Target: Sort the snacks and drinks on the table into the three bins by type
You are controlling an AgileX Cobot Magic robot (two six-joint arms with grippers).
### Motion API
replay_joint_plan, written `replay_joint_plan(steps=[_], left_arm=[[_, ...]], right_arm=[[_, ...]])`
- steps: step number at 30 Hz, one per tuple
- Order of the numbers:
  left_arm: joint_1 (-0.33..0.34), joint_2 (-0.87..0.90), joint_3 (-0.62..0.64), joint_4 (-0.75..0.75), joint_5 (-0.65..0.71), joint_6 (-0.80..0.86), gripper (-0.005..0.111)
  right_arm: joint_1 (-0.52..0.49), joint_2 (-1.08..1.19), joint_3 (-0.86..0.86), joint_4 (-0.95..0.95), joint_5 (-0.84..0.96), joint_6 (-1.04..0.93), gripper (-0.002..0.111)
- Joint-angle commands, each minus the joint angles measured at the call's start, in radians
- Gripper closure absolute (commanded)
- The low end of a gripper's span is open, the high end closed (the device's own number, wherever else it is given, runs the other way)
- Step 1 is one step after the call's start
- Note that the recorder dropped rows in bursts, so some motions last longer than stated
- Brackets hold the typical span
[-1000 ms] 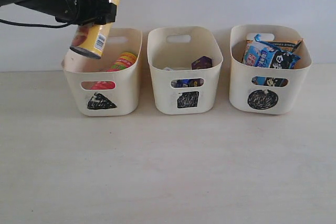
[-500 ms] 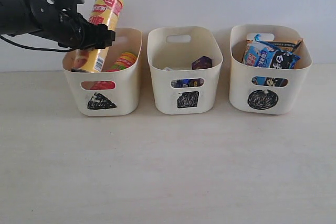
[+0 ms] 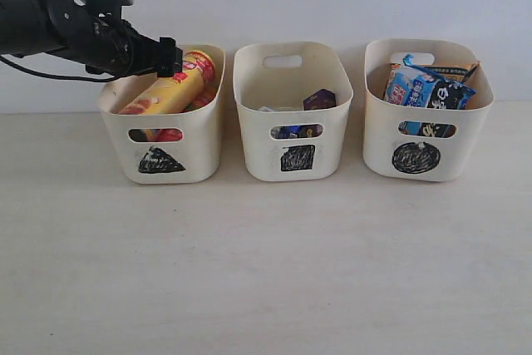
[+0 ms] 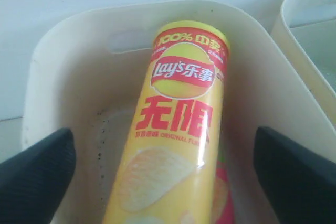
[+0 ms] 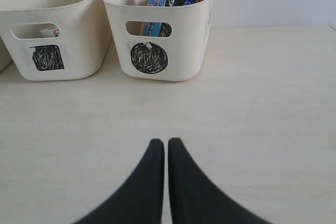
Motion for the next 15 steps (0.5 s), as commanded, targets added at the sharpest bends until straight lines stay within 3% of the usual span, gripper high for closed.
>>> replay_joint_plan(steps=[1,5,7,12,15], left_arm=[[0.001,-0.015,0.003,-0.011,-0.011,-0.011,0.021],[0.001,-0.067,0.003,-0.011,0.016,-0.011,0.027],[0.001,-0.093,0.003,-0.001,0.046,-0.011,0.043],[0.001,-0.143,0.003,0.019,0.136,-0.002,0.099],[0.001,-0.165,0.003,0.019,0.172,0.012,0.103]], right_arm=[[0.002,-0.006,0.005,-0.001,-0.008,0.002,0.109],[0.002,-0.006,0.005,-0.001,-0.008,0.002,0.109],[0.002,-0.006,0.005,-0.001,-0.008,0.002,0.109],[0.002,-0.006,0.005,-0.001,-0.008,0.002,0.109],[0.002,-0.006,0.005,-0.001,-0.008,0.002,0.109]])
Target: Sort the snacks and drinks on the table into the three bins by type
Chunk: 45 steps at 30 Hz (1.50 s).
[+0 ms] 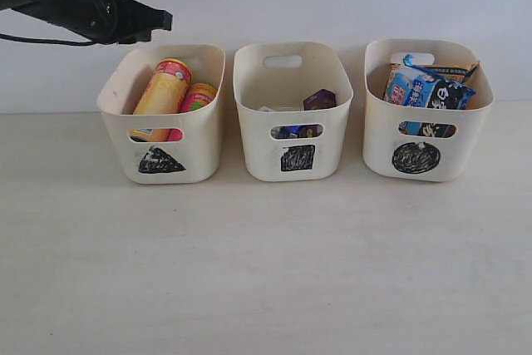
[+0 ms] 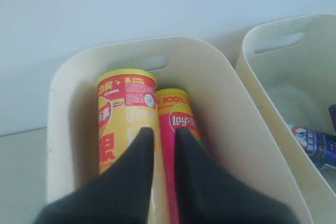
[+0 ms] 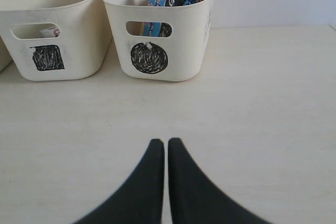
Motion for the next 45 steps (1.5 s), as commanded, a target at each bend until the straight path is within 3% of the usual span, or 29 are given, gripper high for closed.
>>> replay_joint_plan(steps=[1,7,16,45], left_arm=[[0.001,-0.042,0.003,0.008,0.067,0.011,0.103],[0.001,-0.116,0.027,0.071,0.17,0.002,0.103],[0.001,-0.302,0.208,0.25,0.187,-0.122,0.103],[0.001,-1.038,0.79,0.239,0.253,-0.146,0.103]], right_arm=[[0.002,-0.006,0.005,-0.001,-0.008,0.002,0.109],[0.002,-0.006,0.005,-0.001,-0.008,0.0,0.109],[0.002,-0.006,0.005,-0.001,-0.008,0.002,0.109],[0.002,-0.006,0.005,0.0,-0.005,0.002,0.109]])
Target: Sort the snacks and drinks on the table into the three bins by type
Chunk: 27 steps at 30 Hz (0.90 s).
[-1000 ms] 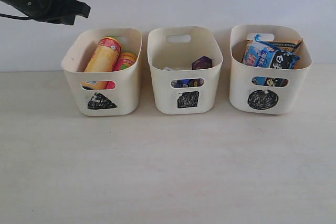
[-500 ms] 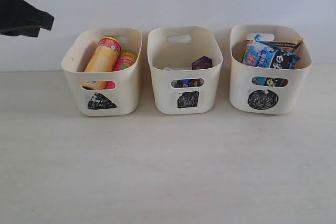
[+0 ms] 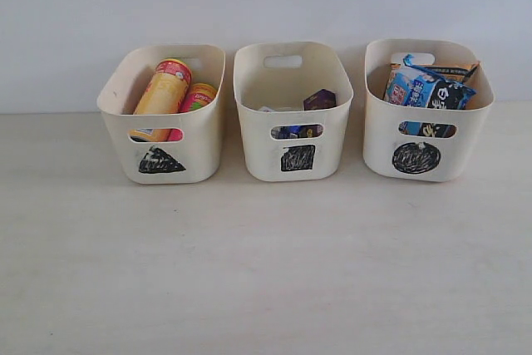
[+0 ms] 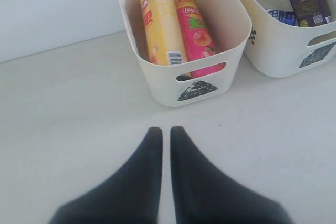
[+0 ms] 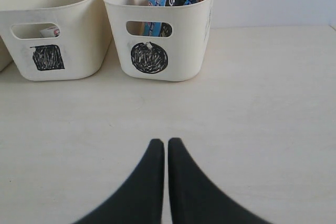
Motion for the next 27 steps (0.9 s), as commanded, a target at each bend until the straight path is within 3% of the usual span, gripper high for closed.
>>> replay_joint_plan(steps=[1,14,27], left_arm=[[0.001,-0.105,0.083,-0.03,0.018,-0.015,0.103],[0.001,-0.362,0.237,-0.15,0.241,0.03,0.103],[0.001,-0.571,0.394,-0.15,-0.075,0.03,0.103]], right_arm=[[0.002,-0.006,0.005,0.0,-0.005,0.002,0.109],[0.002,-0.006,0.005,0.0,-0.005,0.002,0.109],[0.002,-0.006,0.005,0.0,-0.005,0.002,0.109]])
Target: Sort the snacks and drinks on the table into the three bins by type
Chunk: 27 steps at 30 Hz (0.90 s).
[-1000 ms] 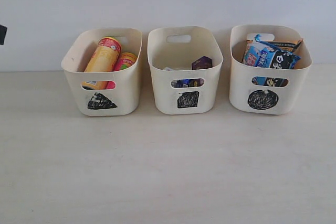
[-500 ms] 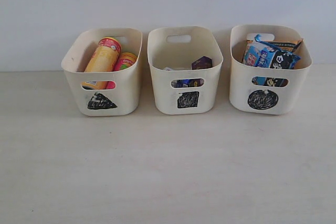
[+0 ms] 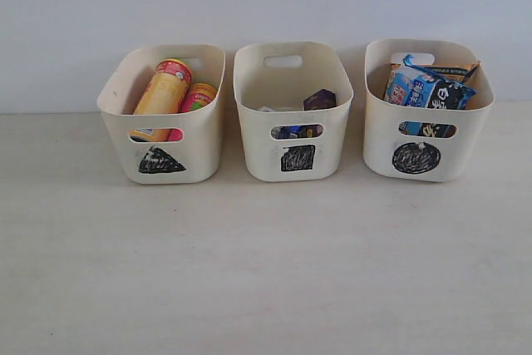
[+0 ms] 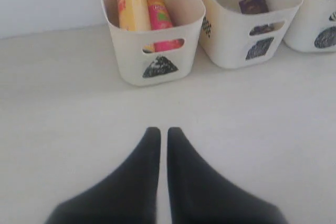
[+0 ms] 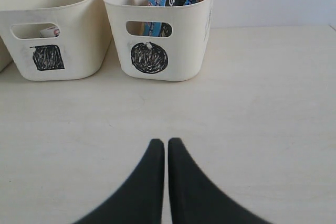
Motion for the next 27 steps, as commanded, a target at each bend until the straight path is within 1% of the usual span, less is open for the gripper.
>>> replay_joint_plan(steps=[1,4,7,9,13,17,22,27], left_arm=[[0.001,-0.065,0.064,-0.012,-0.122,0.003,0.103],[0.001,-0.088,0.113,-0.012,-0.18,0.003,0.103],[0.001,-0.102,0.168,-0.008,-0.266,0.006,0.103],[0.001,-0.116,0.212,0.034,-0.323,0.006,0.103],[0.001,-0.192,0.302,0.123,-0.384,0.004,0.103],[0.019,-0.285,0.366,0.16,-0.383,0.004,0.103],[0.057,-0.391,0.438,0.222,-0.383,-0.082,0.103],[0.085,-0.461,0.506,0.218,-0.383,-0.098,0.103]], right_arm=[[0.002,-0.006,0.005,0.0,-0.005,0.001,0.109],[0.002,-0.006,0.005,0.0,-0.011,0.001,0.109],[0.002,-0.006,0.005,0.0,-0.008,0.001,0.109],[0.002,-0.006,0.005,0.0,-0.008,0.001,0.109],[0.002,-0.006,0.005,0.0,-0.008,0.001,0.109],[0.002,-0.006,0.005,0.0,-0.008,0.001,0.109],[0.002,-0.006,0.005,0.0,-0.008,0.001,0.109],[0.002,-0.006,0.005,0.0,-0.008,0.001,0.109]])
